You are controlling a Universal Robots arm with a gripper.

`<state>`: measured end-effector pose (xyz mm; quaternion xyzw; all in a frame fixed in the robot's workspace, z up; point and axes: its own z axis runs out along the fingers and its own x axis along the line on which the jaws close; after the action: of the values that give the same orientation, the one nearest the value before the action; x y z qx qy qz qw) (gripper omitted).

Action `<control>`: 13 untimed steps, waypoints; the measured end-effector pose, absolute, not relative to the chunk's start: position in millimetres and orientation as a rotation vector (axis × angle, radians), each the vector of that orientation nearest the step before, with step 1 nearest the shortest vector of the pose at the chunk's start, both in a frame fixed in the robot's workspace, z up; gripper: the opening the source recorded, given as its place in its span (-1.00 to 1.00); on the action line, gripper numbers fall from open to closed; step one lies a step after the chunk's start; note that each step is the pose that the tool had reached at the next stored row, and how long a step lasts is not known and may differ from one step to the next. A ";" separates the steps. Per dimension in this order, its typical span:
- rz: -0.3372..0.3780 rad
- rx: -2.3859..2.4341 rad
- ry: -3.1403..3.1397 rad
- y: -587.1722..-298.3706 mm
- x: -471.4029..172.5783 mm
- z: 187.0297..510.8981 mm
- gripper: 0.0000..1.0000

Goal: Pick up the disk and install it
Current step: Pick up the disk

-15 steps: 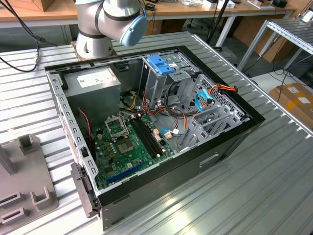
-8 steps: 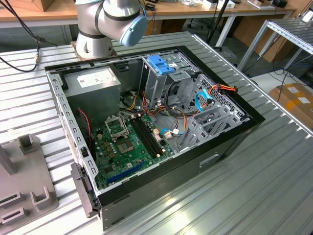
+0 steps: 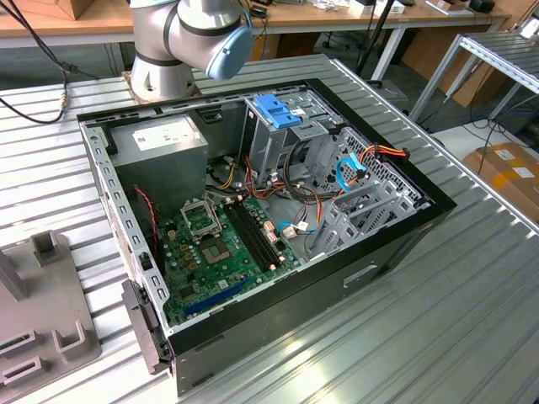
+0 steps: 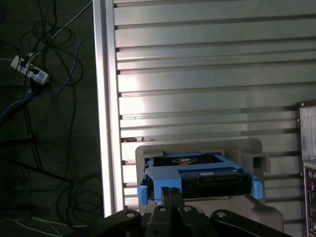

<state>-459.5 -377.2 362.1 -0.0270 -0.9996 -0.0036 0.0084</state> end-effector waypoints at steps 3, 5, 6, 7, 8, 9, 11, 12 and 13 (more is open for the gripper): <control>-0.011 -0.051 -3.124 -377.3 -459.6 362.1 -0.79; -0.011 -0.026 -3.125 -377.3 -459.7 362.1 -0.79; -0.011 -0.008 -3.125 -377.3 -459.9 362.1 -0.79; -0.010 0.041 -3.124 -377.3 -460.0 362.1 -0.79; -0.010 0.083 -3.123 -377.3 -460.1 362.1 -0.79; -0.009 0.135 -3.121 -377.3 -460.1 362.1 -0.79; -0.009 0.231 -3.116 -377.3 -460.1 362.0 -0.79; -0.008 0.272 -3.112 -377.3 -460.1 362.1 -0.79; -0.008 0.310 -3.109 -377.3 -460.1 362.1 -0.79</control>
<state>-460.1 -377.3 362.1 0.0992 -0.9950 -0.0025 0.0088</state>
